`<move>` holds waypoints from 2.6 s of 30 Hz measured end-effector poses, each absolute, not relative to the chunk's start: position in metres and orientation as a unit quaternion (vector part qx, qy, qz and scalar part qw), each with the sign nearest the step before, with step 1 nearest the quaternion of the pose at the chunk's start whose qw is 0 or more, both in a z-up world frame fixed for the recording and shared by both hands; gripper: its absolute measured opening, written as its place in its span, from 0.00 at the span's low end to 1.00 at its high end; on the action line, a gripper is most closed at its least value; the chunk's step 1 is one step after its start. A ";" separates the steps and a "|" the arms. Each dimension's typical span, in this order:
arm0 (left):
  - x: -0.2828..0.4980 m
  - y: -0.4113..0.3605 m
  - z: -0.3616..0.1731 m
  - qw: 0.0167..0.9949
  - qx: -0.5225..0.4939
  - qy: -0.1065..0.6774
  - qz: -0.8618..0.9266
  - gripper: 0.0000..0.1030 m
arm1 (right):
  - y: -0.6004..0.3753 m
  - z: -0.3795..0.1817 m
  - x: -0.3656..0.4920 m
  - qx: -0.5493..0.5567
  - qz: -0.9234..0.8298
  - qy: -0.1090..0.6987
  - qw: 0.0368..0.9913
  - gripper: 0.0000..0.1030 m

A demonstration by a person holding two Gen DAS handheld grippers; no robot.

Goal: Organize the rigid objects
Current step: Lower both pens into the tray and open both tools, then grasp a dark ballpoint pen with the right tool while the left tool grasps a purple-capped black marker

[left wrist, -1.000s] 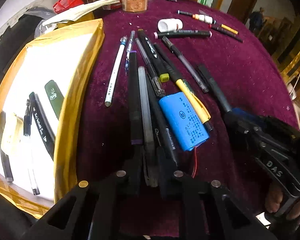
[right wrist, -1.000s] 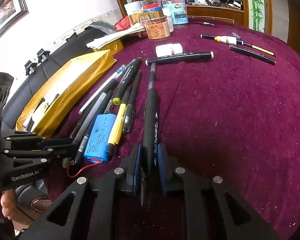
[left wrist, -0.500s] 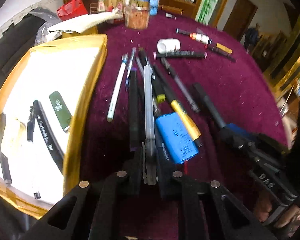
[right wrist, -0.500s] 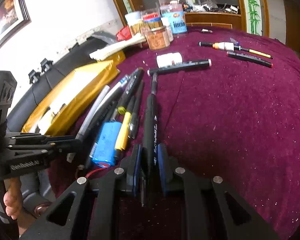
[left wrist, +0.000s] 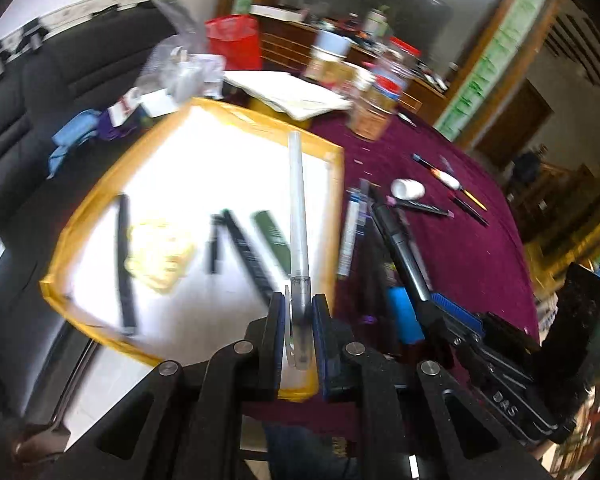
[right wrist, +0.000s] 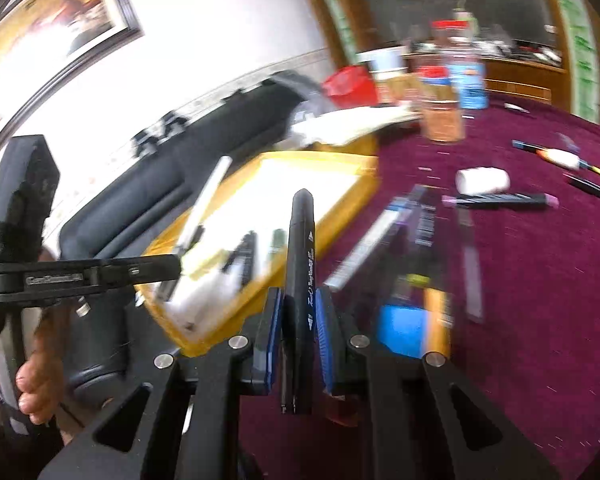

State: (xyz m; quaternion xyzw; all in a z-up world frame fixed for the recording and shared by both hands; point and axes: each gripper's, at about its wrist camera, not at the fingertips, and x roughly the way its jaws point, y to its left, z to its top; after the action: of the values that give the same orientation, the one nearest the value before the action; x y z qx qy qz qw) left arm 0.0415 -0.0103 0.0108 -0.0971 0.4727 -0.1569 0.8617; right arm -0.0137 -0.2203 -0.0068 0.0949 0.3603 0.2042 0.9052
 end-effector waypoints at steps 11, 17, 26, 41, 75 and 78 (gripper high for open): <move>0.079 0.031 -0.049 0.830 -0.101 0.531 -0.134 0.12 | -0.124 -0.028 0.050 0.042 0.226 0.406 0.885 0.16; 0.082 0.029 -0.058 0.822 -0.088 0.546 -0.134 0.12 | -0.115 -0.044 0.076 0.028 0.203 0.436 0.876 0.16; 0.084 0.029 -0.058 0.822 -0.084 0.546 -0.141 0.35 | -0.106 -0.050 0.080 -0.012 0.198 0.450 0.871 0.37; 0.031 -0.050 -0.004 0.855 -0.058 0.469 -0.214 0.68 | -0.284 -0.015 0.003 0.124 0.103 0.381 0.910 0.43; 0.094 -0.159 -0.041 0.805 0.061 0.543 -0.231 0.59 | -0.334 -0.075 0.028 0.119 0.026 0.440 0.890 0.08; 0.107 -0.171 -0.051 0.804 0.100 0.550 -0.205 0.41 | -0.341 -0.077 0.028 0.150 0.036 0.439 0.885 0.08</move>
State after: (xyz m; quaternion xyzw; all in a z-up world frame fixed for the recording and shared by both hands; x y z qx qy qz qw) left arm 0.1065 -0.1714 -0.0513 0.0998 0.5496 -0.2051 0.8037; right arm 0.0284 -0.3415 -0.0770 0.1499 0.4385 0.0357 0.8854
